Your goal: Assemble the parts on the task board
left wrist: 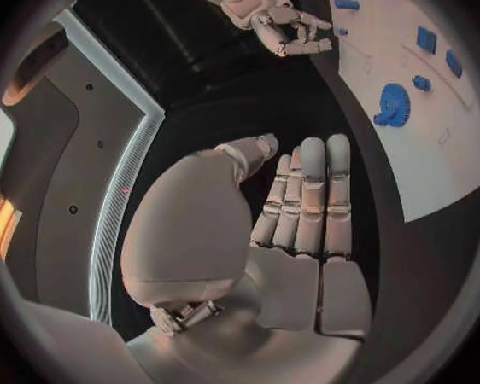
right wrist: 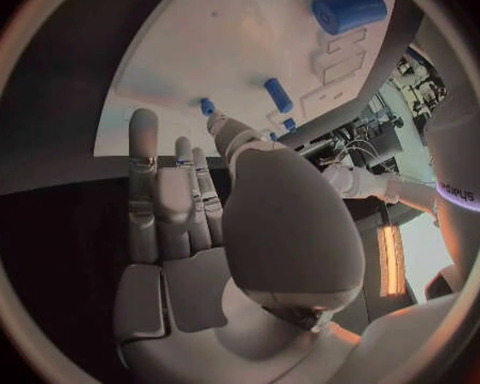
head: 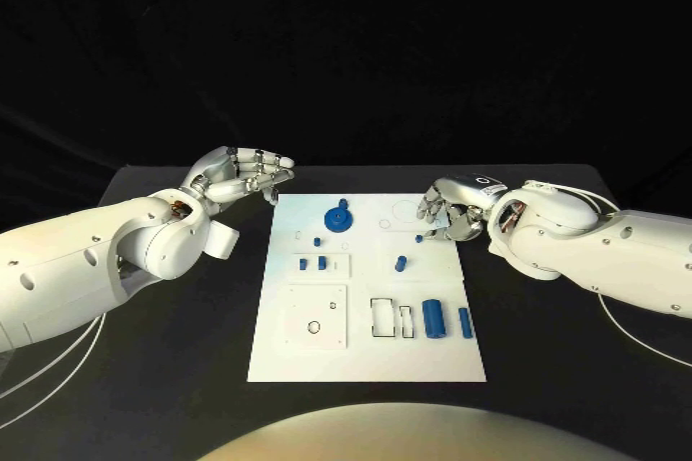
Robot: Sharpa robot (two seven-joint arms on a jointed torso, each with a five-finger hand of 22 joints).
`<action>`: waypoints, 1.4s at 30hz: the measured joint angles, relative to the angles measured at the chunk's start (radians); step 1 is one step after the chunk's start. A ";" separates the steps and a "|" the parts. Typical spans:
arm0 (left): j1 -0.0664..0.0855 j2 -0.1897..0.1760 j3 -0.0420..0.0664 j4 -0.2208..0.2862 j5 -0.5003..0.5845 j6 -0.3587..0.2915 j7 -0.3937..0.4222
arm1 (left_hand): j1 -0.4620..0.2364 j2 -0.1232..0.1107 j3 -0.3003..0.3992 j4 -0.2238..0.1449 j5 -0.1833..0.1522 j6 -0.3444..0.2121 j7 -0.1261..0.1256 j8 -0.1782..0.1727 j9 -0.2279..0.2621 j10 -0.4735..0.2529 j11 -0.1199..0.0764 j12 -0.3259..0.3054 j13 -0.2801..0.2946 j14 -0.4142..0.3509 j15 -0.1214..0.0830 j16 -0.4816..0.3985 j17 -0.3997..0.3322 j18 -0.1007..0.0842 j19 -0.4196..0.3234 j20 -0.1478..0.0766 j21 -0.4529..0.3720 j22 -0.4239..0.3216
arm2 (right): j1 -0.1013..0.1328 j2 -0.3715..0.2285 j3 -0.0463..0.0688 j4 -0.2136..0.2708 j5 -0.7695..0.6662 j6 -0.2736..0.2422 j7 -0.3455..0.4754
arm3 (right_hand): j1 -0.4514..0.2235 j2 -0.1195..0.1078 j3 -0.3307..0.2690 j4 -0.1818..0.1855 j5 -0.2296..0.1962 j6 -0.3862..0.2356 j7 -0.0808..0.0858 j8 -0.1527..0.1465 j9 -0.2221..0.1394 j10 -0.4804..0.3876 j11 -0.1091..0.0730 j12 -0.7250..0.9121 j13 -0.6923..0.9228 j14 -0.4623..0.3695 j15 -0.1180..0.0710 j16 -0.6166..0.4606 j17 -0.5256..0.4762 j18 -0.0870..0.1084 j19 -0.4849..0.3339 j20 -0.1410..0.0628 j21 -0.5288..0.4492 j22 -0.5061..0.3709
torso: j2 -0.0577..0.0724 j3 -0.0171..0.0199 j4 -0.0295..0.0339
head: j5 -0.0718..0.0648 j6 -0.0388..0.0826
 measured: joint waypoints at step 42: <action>0.000 -0.012 0.000 0.021 0.180 -0.010 0.065 | -0.018 0.000 -0.037 0.015 0.000 0.000 0.000 0.000 0.008 -0.002 -0.002 0.021 0.005 0.000 0.000 0.000 -0.003 0.013 0.008 0.007 -0.028 -0.023 | -0.048 0.071 0.011 -0.054 -0.061 0.032 -0.035 | -0.008 0.016 0.184 -0.040 0.000 0.045 -0.030 0.036 0.045 0.070 -0.027 0.002 -0.001 0.000 -0.015 0.170 0.151 -0.031 0.041 -0.012 0.300 0.332 | 0.000 0.0015 -0.0018 | 0.005 -0.016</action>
